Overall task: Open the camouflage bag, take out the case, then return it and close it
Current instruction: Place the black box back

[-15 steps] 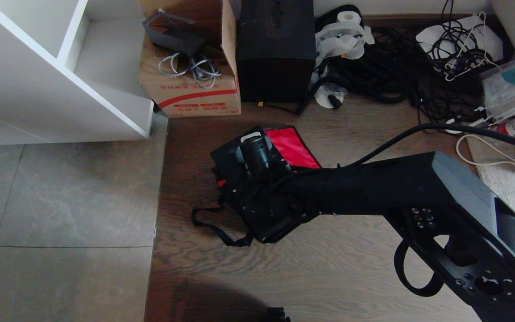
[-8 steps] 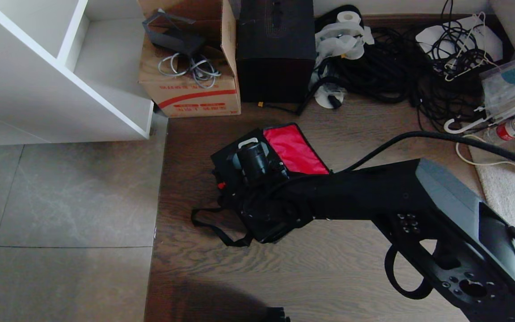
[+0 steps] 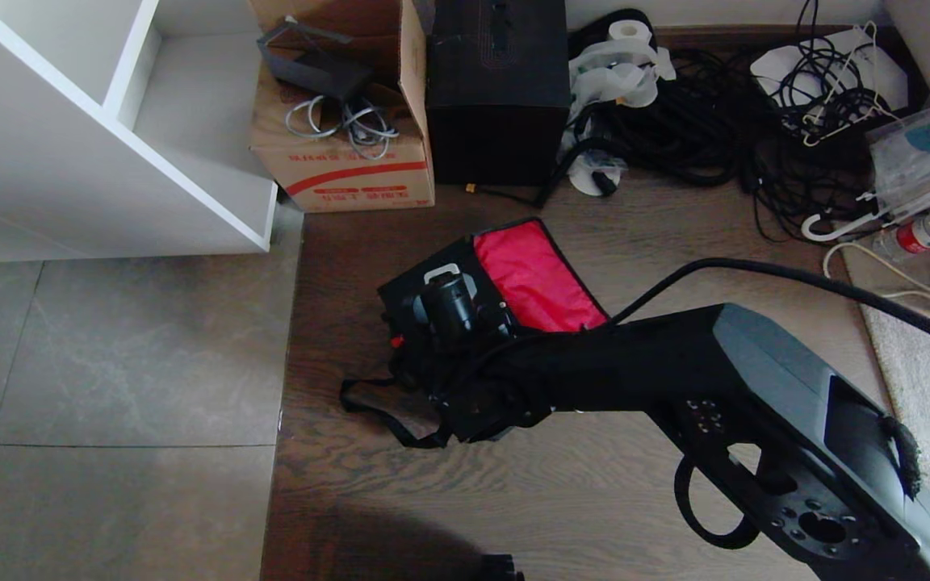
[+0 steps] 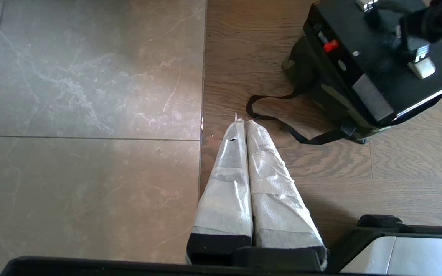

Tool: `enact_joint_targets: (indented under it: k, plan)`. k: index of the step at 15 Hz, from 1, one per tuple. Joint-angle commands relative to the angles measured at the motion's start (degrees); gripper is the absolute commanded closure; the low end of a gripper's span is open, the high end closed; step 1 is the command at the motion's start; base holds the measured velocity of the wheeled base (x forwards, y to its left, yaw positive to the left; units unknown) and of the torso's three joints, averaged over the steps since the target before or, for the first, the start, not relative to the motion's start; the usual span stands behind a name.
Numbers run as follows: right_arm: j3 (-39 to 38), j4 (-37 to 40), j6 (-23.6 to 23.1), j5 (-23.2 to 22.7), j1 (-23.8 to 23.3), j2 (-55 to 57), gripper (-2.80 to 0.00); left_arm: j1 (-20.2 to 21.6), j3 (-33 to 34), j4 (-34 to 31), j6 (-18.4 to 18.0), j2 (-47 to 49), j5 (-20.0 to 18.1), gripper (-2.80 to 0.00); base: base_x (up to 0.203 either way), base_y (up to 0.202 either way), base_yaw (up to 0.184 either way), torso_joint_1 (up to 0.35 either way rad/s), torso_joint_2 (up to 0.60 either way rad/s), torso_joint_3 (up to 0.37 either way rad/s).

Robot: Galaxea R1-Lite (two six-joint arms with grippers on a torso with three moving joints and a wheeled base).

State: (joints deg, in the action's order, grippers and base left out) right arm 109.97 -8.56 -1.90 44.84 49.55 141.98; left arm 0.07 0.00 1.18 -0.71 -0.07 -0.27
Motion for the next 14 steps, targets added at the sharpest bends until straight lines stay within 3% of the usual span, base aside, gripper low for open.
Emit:
enact_joint_targets:
  k: [1,14]
  plan:
    - [0.95,-1.18,-0.67,-0.18,0.37,1.27,0.0,0.01,0.56,0.05,0.0,-0.01,0.0,0.0,0.0,0.0,0.0,0.0,0.0,0.0]
    - [0.77,-2.96,-3.11,-0.54,0.37,1.99,0.0,0.01,0.62,0.05,0.0,-0.01,0.0,0.0,0.0,0.0,0.0,0.0,0.0,0.0]
